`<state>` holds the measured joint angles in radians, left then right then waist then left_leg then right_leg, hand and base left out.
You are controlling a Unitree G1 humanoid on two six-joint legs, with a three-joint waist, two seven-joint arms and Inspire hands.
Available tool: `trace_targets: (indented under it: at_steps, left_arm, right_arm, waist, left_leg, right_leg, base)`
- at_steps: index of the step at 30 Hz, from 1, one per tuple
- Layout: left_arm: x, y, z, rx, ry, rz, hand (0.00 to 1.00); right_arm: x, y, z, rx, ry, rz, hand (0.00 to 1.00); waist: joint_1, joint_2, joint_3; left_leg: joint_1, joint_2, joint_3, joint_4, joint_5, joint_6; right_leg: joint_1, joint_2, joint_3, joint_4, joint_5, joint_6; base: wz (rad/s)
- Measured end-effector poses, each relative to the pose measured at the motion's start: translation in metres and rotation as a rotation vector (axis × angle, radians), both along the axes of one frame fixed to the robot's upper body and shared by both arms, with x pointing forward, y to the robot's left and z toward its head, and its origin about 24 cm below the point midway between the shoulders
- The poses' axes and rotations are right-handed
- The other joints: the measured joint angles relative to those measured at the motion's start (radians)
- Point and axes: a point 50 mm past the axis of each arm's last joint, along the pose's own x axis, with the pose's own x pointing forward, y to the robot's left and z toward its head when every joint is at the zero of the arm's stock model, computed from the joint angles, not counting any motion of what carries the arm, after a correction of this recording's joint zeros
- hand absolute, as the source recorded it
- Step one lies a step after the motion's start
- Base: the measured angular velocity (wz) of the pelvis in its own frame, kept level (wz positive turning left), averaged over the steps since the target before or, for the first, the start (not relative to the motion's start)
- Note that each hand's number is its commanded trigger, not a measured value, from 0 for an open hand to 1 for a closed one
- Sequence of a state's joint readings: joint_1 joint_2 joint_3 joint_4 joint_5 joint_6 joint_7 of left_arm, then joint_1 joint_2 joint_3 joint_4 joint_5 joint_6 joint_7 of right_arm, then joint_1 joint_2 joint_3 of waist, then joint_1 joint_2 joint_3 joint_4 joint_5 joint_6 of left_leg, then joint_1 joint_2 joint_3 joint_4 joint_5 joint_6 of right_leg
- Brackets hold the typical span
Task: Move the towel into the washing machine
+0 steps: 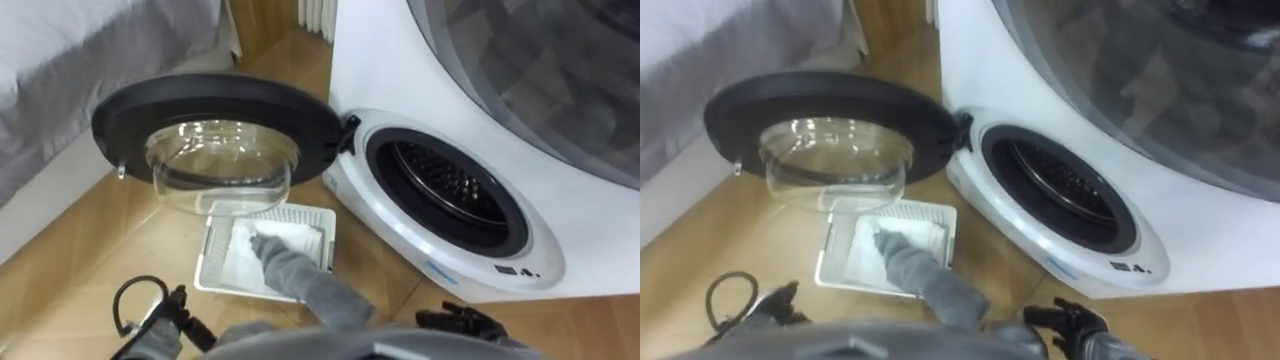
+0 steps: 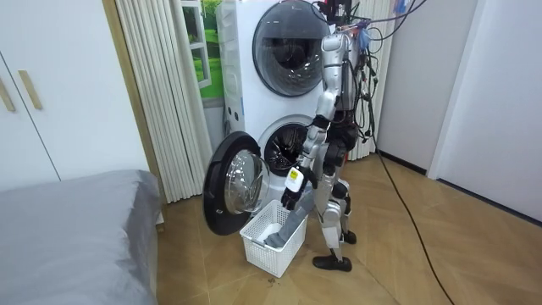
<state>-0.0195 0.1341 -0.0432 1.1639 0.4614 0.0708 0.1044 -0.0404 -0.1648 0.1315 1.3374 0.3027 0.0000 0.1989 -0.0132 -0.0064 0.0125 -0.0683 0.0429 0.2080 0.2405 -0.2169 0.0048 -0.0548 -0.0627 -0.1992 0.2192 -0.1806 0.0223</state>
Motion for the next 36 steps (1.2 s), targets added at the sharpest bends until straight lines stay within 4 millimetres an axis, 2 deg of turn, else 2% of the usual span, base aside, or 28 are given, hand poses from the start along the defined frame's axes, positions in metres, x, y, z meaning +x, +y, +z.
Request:
trace_targets:
  at_steps: [1, 3, 4, 5, 7, 8, 10, 11, 12, 13, 14, 15, 20, 22, 25, 29, 32, 34, 36]
  left_arm:
    - [0.008, -0.001, 0.002, -0.001, -0.020, -0.015, 0.00]
    - [0.025, -0.006, 0.006, -0.008, -0.071, -0.043, 0.00]
    - [0.038, -0.010, 0.009, -0.015, -0.111, -0.067, 0.00]
    - [0.044, -0.011, 0.011, -0.018, -0.126, -0.082, 0.00]
    - [0.066, -0.018, 0.018, -0.029, -0.182, -0.125, 0.00]
    - [0.071, -0.020, 0.020, -0.030, -0.195, -0.141, 0.00]
    - [0.090, -0.031, 0.028, -0.033, -0.235, -0.205, 0.00]
    - [0.096, -0.033, 0.030, -0.030, -0.246, -0.224, 0.00]
    - [0.107, -0.037, 0.036, -0.023, -0.273, -0.266, 0.00]
    - [0.118, -0.041, 0.042, -0.010, -0.298, -0.317, 0.00]
    - [0.124, -0.044, 0.046, -0.002, -0.310, -0.345, 0.00]
    - [0.134, -0.050, 0.052, 0.008, -0.331, -0.390, 0.00]
    - [0.172, -0.071, 0.079, 0.057, -0.435, -0.569, 0.00]
    - [0.191, -0.078, 0.096, 0.079, -0.506, -0.594, 0.00]
    - [0.206, -0.083, 0.112, 0.105, -0.573, -0.609, 0.00]
    - [0.217, -0.089, 0.124, 0.142, -0.625, -0.658, 0.00]
    - [0.221, -0.090, 0.129, 0.179, -0.638, -0.706, 0.00]
    - [0.228, -0.089, 0.138, 0.204, -0.671, -0.713, 0.00]
    - [0.233, -0.087, 0.145, 0.223, -0.701, -0.712, 0.00]
  right_arm:
    - [0.007, 0.002, 0.001, 0.003, -0.006, 0.013, 0.00]
    - [0.018, 0.003, 0.003, 0.009, -0.023, 0.030, 0.00]
    - [0.026, 0.006, 0.004, 0.010, -0.044, 0.044, 0.00]
    - [0.030, 0.007, 0.005, 0.011, -0.055, 0.049, 0.00]
    - [0.049, 0.011, 0.010, 0.012, -0.107, 0.071, 0.00]
    - [0.054, 0.011, 0.012, 0.010, -0.120, 0.076, 0.00]
    - [0.073, 0.013, 0.018, 0.000, -0.163, 0.095, 0.00]
    - [0.079, 0.014, 0.020, -0.002, -0.174, 0.104, 0.00]
    - [0.092, 0.017, 0.025, -0.002, -0.204, 0.117, 0.00]
    - [0.102, 0.018, 0.029, -0.004, -0.231, 0.126, 0.00]
    - [0.106, 0.019, 0.031, -0.006, -0.243, 0.132, 0.00]
    - [0.121, 0.021, 0.038, -0.009, -0.281, 0.149, 0.00]
    - [0.153, 0.029, 0.056, -0.026, -0.360, 0.237, 0.00]
    - [0.167, 0.033, 0.065, -0.030, -0.409, 0.257, 0.00]
    - [0.182, 0.037, 0.076, -0.038, -0.465, 0.271, 0.00]
    - [0.197, 0.041, 0.088, -0.030, -0.527, 0.282, 0.00]
    - [0.207, 0.045, 0.097, -0.012, -0.569, 0.257, 0.00]
    - [0.214, 0.048, 0.103, -0.010, -0.595, 0.264, 0.00]
    - [0.218, 0.052, 0.108, -0.015, -0.623, 0.288, 0.00]
  waist:
    - [-0.010, 0.003, 0.0022]
    - [-0.009, 0.005, 0.0062]
    - [-0.009, 0.005, 0.0142]
    - [-0.010, 0.005, 0.0182]
    - [-0.014, 0.005, 0.0208]
    - [-0.015, 0.006, 0.0214]
    - [-0.026, 0.012, 0.0322]
    - [-0.029, 0.013, 0.0348]
    - [-0.036, 0.014, 0.0456]
    - [-0.047, 0.016, 0.0524]
    - [-0.053, 0.017, 0.0550]
    - [-0.064, 0.020, 0.0620]
    - [-0.093, 0.023, 0.0725]
    - [-0.105, 0.028, 0.0841]
    - [-0.120, 0.033, 0.0979]
    - [-0.122, 0.031, 0.1009]
    - [-0.124, 0.026, 0.1043]
    - [-0.124, 0.016, 0.1117]
    - [-0.127, 0.007, 0.1176]
  left_leg:
    - [-0.013, -0.002, 0.000, 0.000, 0.003, 0.003]
    - [-0.040, -0.003, 0.009, 0.008, 0.004, 0.006]
    - [-0.062, -0.002, 0.009, 0.020, 0.005, 0.007]
    - [-0.070, -0.002, 0.010, 0.021, 0.005, 0.008]
    - [-0.132, -0.002, 0.013, 0.037, 0.009, 0.013]
    - [-0.146, -0.002, 0.013, 0.039, 0.011, 0.015]
    - [-0.203, -0.001, 0.012, 0.062, 0.012, 0.017]
    - [-0.220, -0.001, 0.012, 0.068, 0.012, 0.018]
    - [-0.255, -0.001, 0.012, 0.078, 0.015, 0.020]
    - [-0.293, -0.001, 0.011, 0.090, 0.018, 0.023]
    - [-0.315, -0.003, 0.011, 0.096, 0.020, 0.025]
    - [-0.348, -0.004, 0.012, 0.107, 0.022, 0.027]
    - [-0.475, 0.002, 0.031, 0.153, 0.023, 0.031]
    - [-0.542, 0.013, 0.033, 0.185, 0.023, 0.031]
    - [-0.631, 0.018, 0.033, 0.228, 0.023, 0.031]
    - [-0.739, 0.022, 0.035, 0.263, 0.023, 0.031]
    - [-0.819, 0.036, 0.043, 0.310, 0.021, 0.034]
    - [-0.878, 0.049, 0.049, 0.357, 0.018, 0.038]
    - [-0.925, 0.062, 0.053, 0.404, 0.013, 0.045]
  right_leg:
    - [-0.017, -0.003, -0.001, 0.006, 0.000, 0.000]
    - [-0.052, -0.006, 0.007, 0.024, 0.000, 0.000]
    - [-0.073, -0.007, 0.010, 0.032, 0.001, -0.001]
    - [-0.085, -0.007, 0.012, 0.037, 0.001, -0.001]
    - [-0.154, -0.009, 0.023, 0.064, 0.003, -0.004]
    - [-0.173, -0.010, 0.027, 0.073, 0.003, -0.004]
    - [-0.231, -0.013, 0.030, 0.098, 0.003, -0.005]
    - [-0.249, -0.014, 0.031, 0.107, 0.003, -0.005]
    - [-0.288, -0.017, 0.031, 0.125, 0.003, -0.005]
    - [-0.329, -0.020, 0.032, 0.140, 0.005, -0.007]
    - [-0.352, -0.023, 0.033, 0.148, 0.005, -0.007]
    - [-0.387, -0.027, 0.035, 0.162, 0.006, -0.009]
    - [-0.517, -0.031, 0.052, 0.201, 0.010, -0.014]
    - [-0.585, -0.034, 0.058, 0.228, 0.013, -0.017]
    - [-0.677, -0.040, 0.060, 0.272, 0.012, -0.017]
    - [-0.799, -0.042, 0.066, 0.329, 0.012, -0.017]
    - [-0.881, -0.049, 0.068, 0.377, 0.012, -0.018]
    - [-0.935, -0.049, 0.069, 0.411, 0.010, -0.021]
    - [-0.970, -0.047, 0.068, 0.435, 0.001, -0.036]
  base:
    - [-0.06]
    - [-0.09]
    - [-0.10]
    - [-0.06]
    - [-0.10]
    - [-0.10]
    - [-0.02]
    - [0.00]
    - [0.00]
    - [0.03]
    - [0.00]
    - [-0.04]
    - [-0.07]
    - [-0.09]
    - [-0.01]
    - [-0.01]
    - [0.00]
    - [0.00]
    - [0.00]
